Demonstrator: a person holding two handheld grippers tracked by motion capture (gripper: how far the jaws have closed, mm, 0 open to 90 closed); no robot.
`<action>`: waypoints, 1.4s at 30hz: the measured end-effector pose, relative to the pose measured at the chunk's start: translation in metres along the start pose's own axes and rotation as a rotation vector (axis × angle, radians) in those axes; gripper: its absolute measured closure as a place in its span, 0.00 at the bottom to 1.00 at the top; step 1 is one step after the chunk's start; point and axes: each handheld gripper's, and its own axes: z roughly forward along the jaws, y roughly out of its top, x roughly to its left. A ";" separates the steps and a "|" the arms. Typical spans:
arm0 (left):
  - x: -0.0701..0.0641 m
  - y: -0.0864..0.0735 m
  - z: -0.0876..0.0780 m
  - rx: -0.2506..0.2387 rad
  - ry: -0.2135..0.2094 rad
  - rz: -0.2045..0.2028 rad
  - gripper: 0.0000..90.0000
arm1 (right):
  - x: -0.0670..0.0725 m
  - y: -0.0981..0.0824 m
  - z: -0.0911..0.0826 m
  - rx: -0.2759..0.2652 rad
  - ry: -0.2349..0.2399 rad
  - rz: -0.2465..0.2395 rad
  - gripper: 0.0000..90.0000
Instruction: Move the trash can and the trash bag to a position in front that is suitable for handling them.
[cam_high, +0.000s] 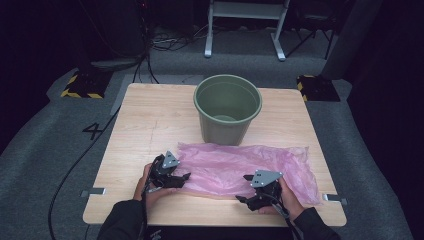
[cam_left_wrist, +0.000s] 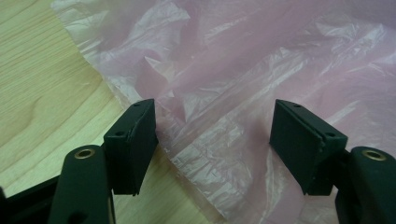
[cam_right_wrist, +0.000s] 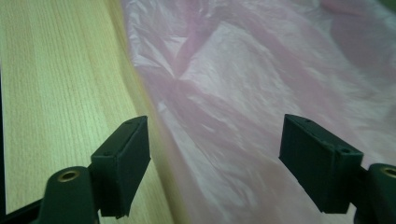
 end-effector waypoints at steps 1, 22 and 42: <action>-0.001 0.001 0.001 0.004 0.000 0.006 0.35 | 0.001 -0.001 0.002 0.007 -0.002 -0.001 0.25; -0.017 0.026 0.027 0.002 -0.061 0.059 0.35 | -0.016 -0.009 0.014 0.007 -0.120 0.085 0.19; 0.004 0.025 -0.017 -0.103 -0.014 0.033 0.18 | -0.049 -0.018 0.005 -0.011 -0.155 0.169 0.89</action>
